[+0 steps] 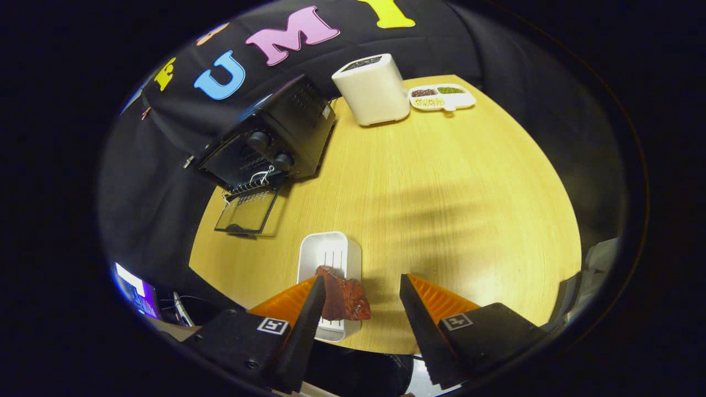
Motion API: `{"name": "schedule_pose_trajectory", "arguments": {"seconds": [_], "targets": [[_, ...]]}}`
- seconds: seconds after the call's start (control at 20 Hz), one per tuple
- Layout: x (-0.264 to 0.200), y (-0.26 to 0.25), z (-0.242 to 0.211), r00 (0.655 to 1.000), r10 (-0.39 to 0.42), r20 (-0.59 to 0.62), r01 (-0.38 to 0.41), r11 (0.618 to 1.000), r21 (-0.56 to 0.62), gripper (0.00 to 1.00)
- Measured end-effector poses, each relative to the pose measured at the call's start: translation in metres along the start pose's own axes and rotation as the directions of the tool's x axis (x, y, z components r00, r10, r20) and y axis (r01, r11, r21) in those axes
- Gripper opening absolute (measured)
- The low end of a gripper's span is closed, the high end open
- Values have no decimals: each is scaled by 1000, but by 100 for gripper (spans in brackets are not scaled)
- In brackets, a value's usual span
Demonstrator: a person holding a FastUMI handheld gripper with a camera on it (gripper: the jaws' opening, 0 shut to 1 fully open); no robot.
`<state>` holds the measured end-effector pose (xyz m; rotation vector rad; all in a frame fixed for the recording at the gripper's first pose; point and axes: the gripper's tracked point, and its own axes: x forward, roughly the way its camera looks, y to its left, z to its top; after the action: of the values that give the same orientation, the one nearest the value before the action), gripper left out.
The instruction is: Open the toaster oven, put the food inside, and close the toaster oven door.
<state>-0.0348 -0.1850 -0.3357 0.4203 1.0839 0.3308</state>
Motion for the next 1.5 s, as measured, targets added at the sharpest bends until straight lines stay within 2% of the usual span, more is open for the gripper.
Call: {"name": "schedule_pose_trajectory", "arguments": {"seconds": [0.05, 0.15, 0.25, 0.3, 0.45, 0.6, 0.8, 1.1, 1.35, 1.5], "targets": [[3, -1, -1, 1000, 11, -23, -11, 1000, 2, 81], [7, 3, -9, 996, 50, -80, -47, 998, 35, 58], [6, 7, -10, 989, 89, -115, -83, 995, 60, 46], [10, 6, -9, 989, 92, -119, -85, 994, 62, 33], [6, 11, -8, 984, 125, -129, -116, 990, 77, 29], [3, 13, -8, 982, 139, -126, -130, 989, 76, 17], [-6, 14, -5, 987, 123, -100, -115, 990, 82, 13], [-38, 32, 5, 997, 75, -29, -73, 995, 61, 13], [-59, 84, 12, 995, 75, 59, -80, 993, 82, 13], [-63, 124, 16, 988, 97, 118, -110, 988, 105, 13]]}}
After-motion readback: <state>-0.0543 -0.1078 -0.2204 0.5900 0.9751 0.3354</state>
